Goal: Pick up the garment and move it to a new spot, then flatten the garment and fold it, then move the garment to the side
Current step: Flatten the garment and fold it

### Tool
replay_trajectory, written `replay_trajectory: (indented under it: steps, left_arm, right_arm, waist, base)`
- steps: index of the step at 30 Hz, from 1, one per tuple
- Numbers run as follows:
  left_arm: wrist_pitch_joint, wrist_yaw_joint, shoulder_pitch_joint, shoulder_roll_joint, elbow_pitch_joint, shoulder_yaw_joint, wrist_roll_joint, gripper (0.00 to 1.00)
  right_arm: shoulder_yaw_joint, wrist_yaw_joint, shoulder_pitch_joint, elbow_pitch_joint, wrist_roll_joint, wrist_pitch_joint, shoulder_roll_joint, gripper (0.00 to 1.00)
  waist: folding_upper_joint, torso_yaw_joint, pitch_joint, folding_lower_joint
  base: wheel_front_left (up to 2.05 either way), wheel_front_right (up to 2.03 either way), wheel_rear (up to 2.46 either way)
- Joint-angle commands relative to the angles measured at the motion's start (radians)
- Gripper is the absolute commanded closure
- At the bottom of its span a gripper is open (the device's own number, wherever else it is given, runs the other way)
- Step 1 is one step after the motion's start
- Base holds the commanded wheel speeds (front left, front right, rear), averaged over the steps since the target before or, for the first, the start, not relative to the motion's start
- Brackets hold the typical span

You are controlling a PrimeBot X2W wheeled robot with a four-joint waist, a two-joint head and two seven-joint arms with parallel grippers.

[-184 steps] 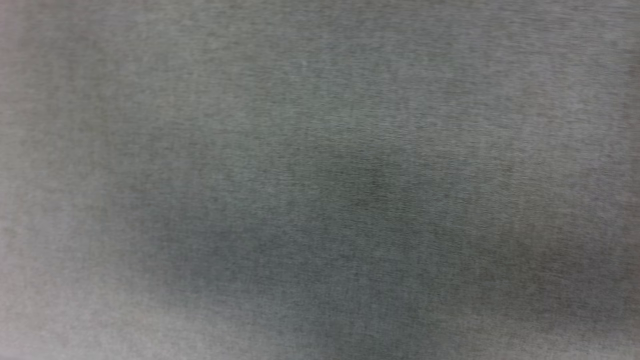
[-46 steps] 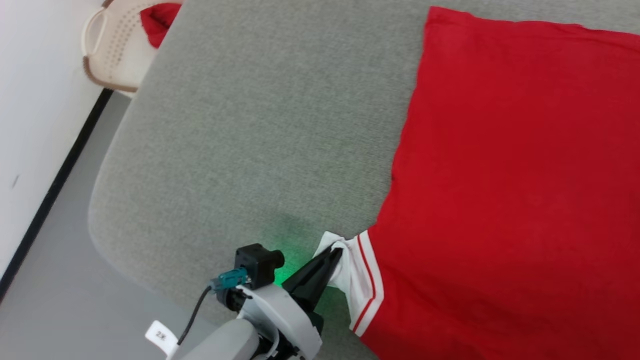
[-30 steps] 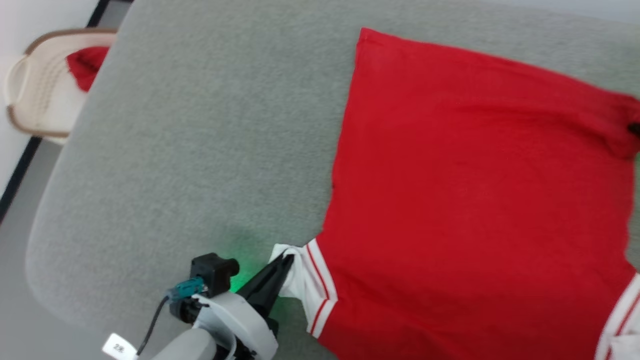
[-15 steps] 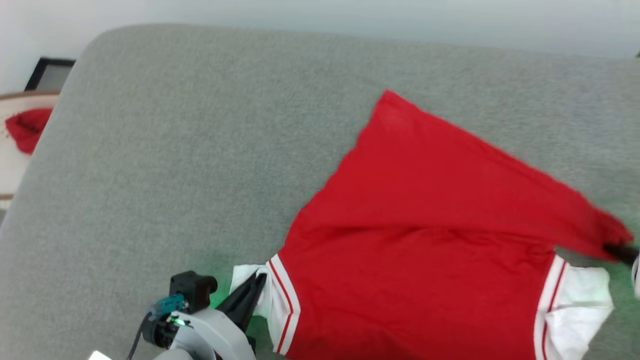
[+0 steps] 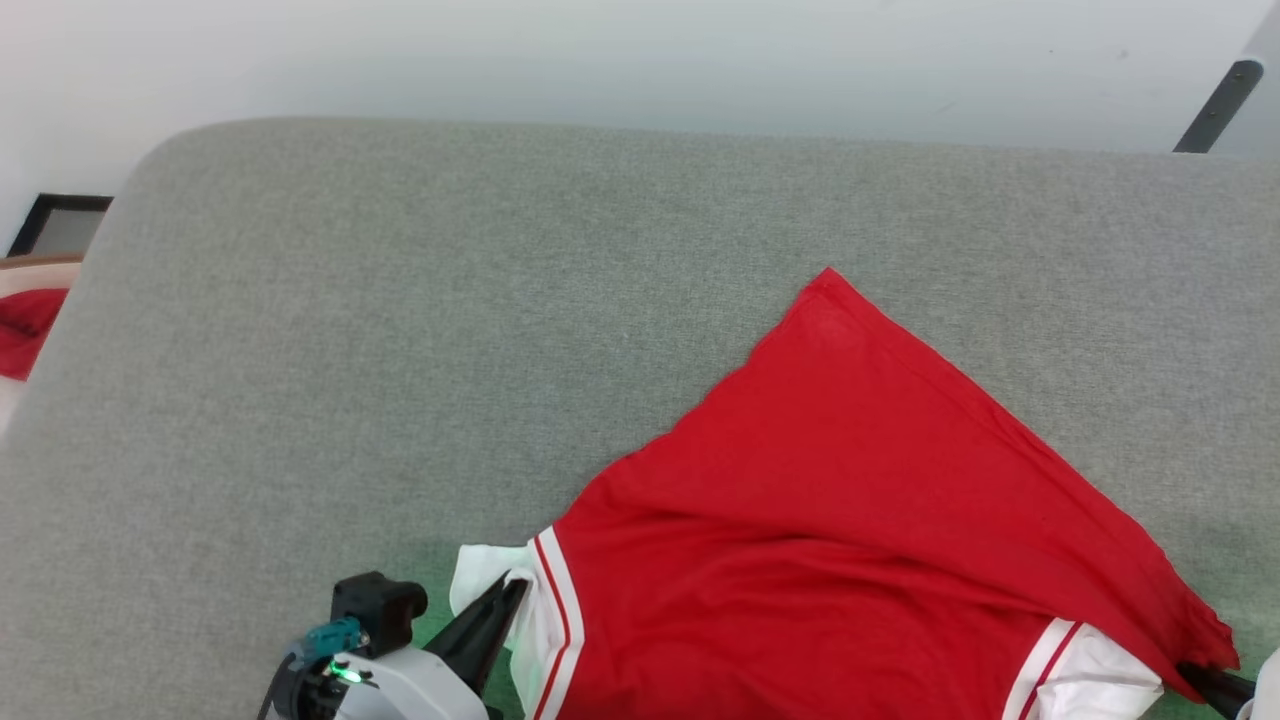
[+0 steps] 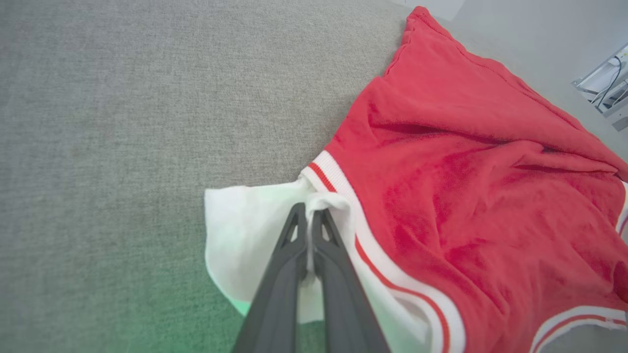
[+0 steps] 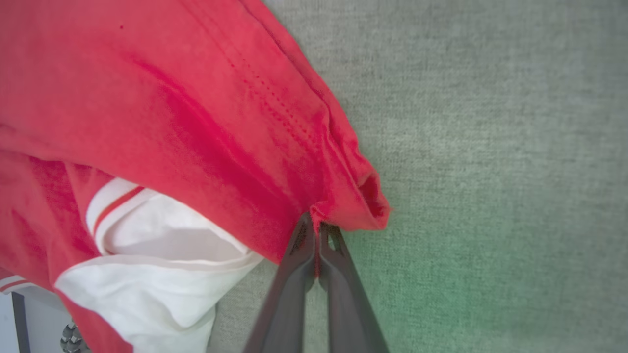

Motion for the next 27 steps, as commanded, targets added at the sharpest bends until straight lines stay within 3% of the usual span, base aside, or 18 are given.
replay_trajectory:
  steps: [1,2,3,13,17,22,27]
  left_arm:
    - [0.0,0.007,0.013,0.005,-0.008,0.002,-0.004,1.0]
    - [0.001,0.008,0.014,0.006,-0.01,0.003,-0.006,1.0]
    - [0.001,0.008,0.016,0.007,-0.012,0.003,-0.007,1.0]
    - [0.004,0.015,0.031,0.013,-0.019,-0.004,-0.011,1.0]
    - [0.006,0.016,0.028,0.009,-0.02,-0.008,-0.012,1.0]
    - [0.012,0.01,0.013,0.002,-0.02,-0.017,-0.006,1.0]
    - [0.022,-0.005,-0.016,-0.016,-0.013,-0.035,0.006,1.0]
  right_arm:
    - [-0.015,0.0,0.019,-0.012,-0.018,-0.002,0.023,0.69]
    - [-0.017,0.0,0.025,-0.019,-0.027,-0.003,0.03,0.5]
    - [-0.013,0.0,0.03,-0.028,-0.035,-0.006,0.032,0.0]
    - [0.0,0.0,0.033,-0.193,-0.069,-0.072,0.011,0.0]
    - [0.05,0.0,-0.026,-0.277,-0.083,-0.109,-0.015,0.0]
    - [0.138,0.0,-0.142,-0.284,-0.092,-0.154,-0.052,0.0]
    - [0.282,0.0,-0.328,-0.198,-0.101,-0.203,-0.085,0.0]
  waist:
    - [0.0,-0.007,-0.004,0.0]
    - [0.0,-0.009,-0.005,0.0]
    - [0.0,-0.01,-0.006,0.0]
    - [0.0,-0.013,-0.021,0.0]
    - [0.0,-0.005,-0.022,0.0]
    - [0.0,0.015,-0.018,0.0]
    - [0.0,0.063,-0.006,0.0]
  base:
    - [0.0,0.0,0.0]
    - [0.0,0.0,0.0]
    - [0.0,0.0,0.0]
    - [0.0,0.0,0.0]
    - [0.0,0.0,0.0]
    - [0.0,0.0,0.0]
    - [0.0,0.0,0.0]
